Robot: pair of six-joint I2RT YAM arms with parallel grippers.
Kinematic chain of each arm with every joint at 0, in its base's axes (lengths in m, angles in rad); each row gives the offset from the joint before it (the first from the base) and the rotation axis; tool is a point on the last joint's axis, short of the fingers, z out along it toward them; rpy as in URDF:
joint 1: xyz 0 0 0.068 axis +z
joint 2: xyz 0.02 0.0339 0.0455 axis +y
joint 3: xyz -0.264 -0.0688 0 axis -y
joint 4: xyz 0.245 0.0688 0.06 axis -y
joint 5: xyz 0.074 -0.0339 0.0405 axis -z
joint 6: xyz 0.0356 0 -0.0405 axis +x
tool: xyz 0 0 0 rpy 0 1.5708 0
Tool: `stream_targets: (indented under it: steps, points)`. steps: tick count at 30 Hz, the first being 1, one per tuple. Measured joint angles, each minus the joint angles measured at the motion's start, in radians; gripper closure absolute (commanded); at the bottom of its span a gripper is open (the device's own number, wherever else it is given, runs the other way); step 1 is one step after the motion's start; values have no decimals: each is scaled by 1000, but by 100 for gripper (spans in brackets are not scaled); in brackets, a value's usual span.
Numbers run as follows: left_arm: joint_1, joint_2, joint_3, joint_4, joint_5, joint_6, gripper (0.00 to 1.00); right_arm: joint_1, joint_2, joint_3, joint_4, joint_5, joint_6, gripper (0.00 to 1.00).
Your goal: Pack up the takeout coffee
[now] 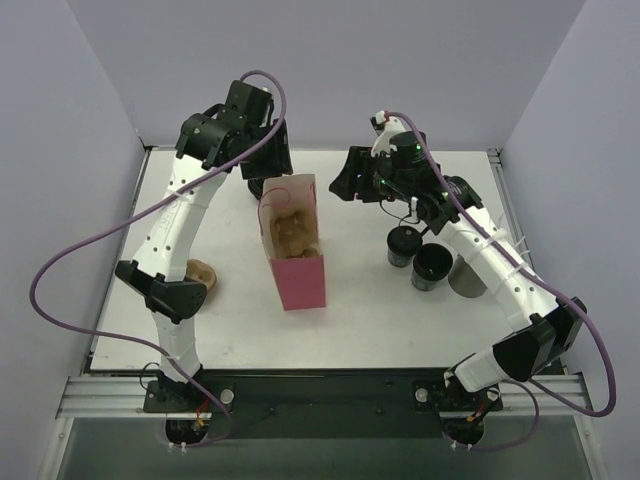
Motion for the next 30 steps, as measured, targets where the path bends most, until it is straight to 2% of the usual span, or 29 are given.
stream_targets:
  steps: [6,9,13,17,20,23,24,30]
  points:
    - [47,-65,-56,1,-17,6,37,14,50,39,4,-26,-32,46]
    - [67,-103,-114,1,-84,10,36,15,115,113,11,-60,-84,44]
    - [72,-157,-225,4,-163,11,36,14,219,219,15,-111,-147,43]
    - [74,-236,-386,2,-170,10,36,14,315,310,8,-143,-202,44]
    - [78,-270,-452,-2,-161,7,36,16,380,369,-13,-146,-262,44]
    - [83,-294,-500,13,-161,1,36,24,424,406,-35,-135,-330,49]
    - [85,-311,-536,29,-161,-2,36,26,438,421,-46,-133,-354,57]
    - [95,-394,-739,81,-181,-6,36,45,502,491,-76,-134,-475,81]
